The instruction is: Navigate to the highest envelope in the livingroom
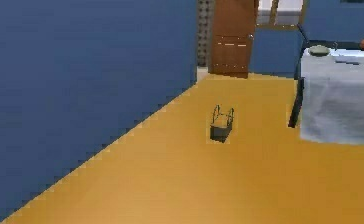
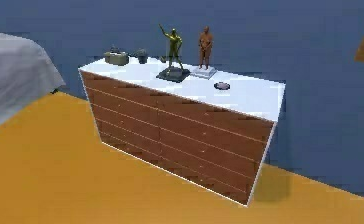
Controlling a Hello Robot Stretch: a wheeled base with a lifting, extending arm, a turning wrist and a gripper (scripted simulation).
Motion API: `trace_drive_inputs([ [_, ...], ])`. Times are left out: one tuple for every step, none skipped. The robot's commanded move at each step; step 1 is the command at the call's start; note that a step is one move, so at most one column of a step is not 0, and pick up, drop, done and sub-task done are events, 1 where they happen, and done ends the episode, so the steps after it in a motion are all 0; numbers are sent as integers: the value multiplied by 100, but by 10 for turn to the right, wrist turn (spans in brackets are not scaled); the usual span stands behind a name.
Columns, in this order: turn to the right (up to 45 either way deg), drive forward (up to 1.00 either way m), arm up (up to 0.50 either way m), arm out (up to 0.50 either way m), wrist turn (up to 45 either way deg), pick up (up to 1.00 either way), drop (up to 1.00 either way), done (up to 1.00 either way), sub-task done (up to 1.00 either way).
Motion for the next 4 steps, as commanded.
trace_drive_inputs([
  [0,100,0,0,0,0,0,0,0],
  [0,100,0,0,0,0,0,0,0],
  [-120,0,0,0,0,0,0,0,0],
  [0,15,0,0,0,0,0,0,0],
])
